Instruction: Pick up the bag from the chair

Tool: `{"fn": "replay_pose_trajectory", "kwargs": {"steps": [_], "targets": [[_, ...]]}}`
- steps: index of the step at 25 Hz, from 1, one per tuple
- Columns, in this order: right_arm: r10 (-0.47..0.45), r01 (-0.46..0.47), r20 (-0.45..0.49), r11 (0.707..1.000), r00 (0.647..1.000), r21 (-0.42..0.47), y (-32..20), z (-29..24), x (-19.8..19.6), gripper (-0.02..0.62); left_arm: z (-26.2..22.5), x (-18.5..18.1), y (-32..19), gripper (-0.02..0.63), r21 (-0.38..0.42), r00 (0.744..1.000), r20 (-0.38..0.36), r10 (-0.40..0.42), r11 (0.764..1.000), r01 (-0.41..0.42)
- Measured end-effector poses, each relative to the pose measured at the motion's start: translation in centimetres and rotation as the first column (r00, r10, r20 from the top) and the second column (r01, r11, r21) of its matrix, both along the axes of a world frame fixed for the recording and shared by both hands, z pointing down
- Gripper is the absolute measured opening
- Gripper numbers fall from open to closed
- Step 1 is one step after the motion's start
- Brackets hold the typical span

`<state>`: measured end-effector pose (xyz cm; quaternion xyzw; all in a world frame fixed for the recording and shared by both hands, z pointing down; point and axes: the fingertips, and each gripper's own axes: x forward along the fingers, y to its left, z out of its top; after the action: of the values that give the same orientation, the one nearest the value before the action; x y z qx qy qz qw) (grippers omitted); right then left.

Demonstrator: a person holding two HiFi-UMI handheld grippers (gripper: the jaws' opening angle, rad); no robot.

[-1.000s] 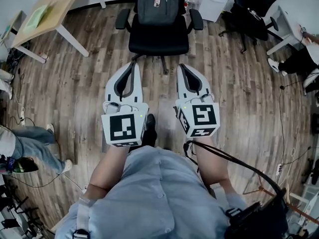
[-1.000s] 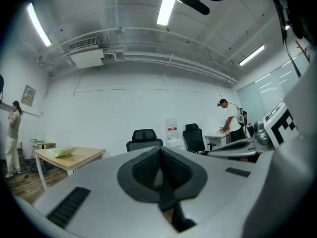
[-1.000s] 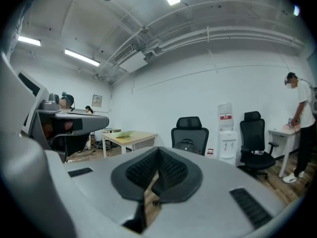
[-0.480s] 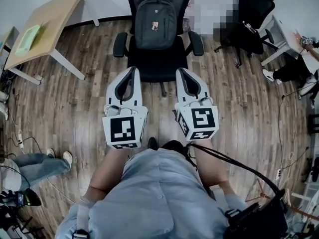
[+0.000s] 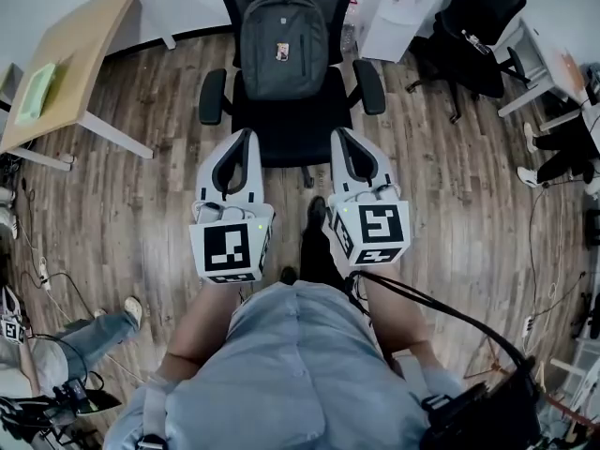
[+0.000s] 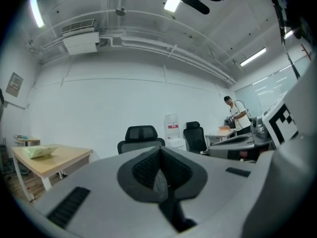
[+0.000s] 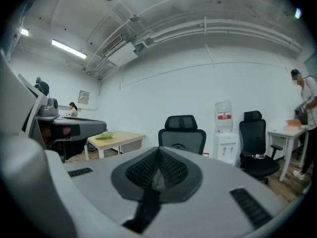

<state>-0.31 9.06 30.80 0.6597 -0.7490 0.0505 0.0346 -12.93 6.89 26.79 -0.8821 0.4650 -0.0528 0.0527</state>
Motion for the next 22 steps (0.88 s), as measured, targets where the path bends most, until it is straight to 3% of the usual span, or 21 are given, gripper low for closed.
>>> {"fn": "replay_pose_trajectory", "kwargs": {"steps": [8, 16, 22], "targets": [[-0.047, 0.047, 0.023, 0.999, 0.999, -0.012, -9.9, 0.3, 4.5, 0.0, 0.4, 4.3, -9.3, 0.0, -0.006, 0.998, 0.04, -0.049, 0.999, 0.049], [-0.098, 0.097, 0.016, 0.994, 0.995, 0.054, -18.9, -2.8, 8.9, 0.002, -2.3, 8.8, -17.3, 0.0, 0.053, 0.996, 0.037, -0.084, 0.995, 0.082], [-0.123, 0.121, 0.012, 0.987, 0.992, 0.105, -22.4, -4.6, 10.7, 0.0, -3.7, 10.1, -20.3, 0.0, 0.097, 0.992, 0.043, -0.12, 0.989, 0.116]]}}
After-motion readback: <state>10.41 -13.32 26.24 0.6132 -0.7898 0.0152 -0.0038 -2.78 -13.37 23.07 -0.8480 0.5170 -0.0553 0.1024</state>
